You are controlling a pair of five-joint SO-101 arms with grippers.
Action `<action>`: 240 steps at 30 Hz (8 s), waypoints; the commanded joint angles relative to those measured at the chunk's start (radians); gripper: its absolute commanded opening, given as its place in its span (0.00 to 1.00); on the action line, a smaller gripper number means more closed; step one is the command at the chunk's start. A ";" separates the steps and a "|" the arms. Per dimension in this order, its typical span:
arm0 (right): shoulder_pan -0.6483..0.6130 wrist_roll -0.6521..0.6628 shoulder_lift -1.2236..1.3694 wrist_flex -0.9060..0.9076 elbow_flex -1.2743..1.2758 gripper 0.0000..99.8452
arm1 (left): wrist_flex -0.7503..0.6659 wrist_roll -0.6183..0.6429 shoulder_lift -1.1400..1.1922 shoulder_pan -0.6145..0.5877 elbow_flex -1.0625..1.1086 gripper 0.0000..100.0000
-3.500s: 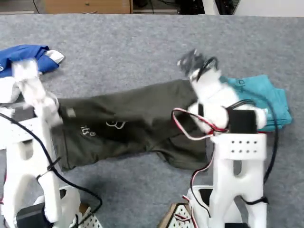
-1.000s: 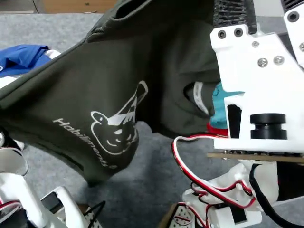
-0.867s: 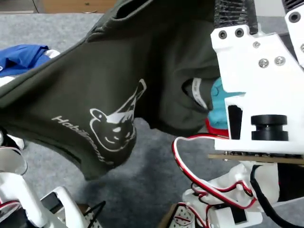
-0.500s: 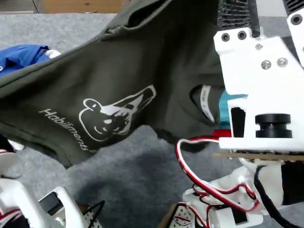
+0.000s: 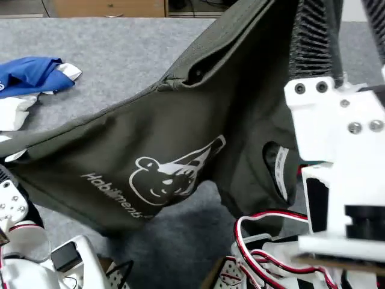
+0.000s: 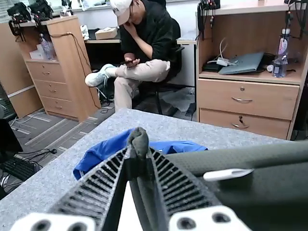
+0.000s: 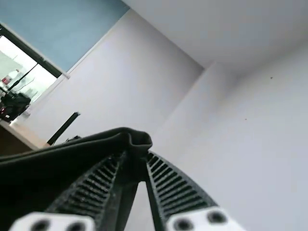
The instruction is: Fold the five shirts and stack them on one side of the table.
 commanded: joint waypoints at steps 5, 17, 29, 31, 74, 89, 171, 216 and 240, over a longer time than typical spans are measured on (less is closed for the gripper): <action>-0.001 0.002 0.012 0.028 0.054 0.00 | -0.009 -0.002 0.004 0.011 0.044 0.02; 0.002 -0.002 0.237 -0.242 0.348 0.00 | -0.895 0.005 0.015 0.061 0.761 0.02; 0.051 -0.002 0.607 -0.534 0.407 0.00 | -1.473 0.003 0.467 0.212 0.815 0.02; 0.051 -0.002 0.644 -0.554 0.406 0.00 | -1.473 0.005 0.601 0.213 0.732 0.02; 0.206 0.040 0.565 0.608 0.352 0.00 | -0.672 -0.005 0.259 0.397 1.092 0.02; 0.211 0.170 0.159 0.407 1.194 0.00 | -0.603 -0.058 0.257 0.439 1.115 0.02; 0.191 -0.054 1.615 0.152 -0.151 0.01 | -0.717 0.270 1.319 0.292 0.503 0.02; 0.162 0.023 1.271 0.350 0.335 0.01 | -0.417 -0.107 0.487 0.341 1.175 0.02; 0.159 0.060 0.995 0.641 0.137 0.02 | -0.120 -0.158 0.476 0.322 0.822 0.02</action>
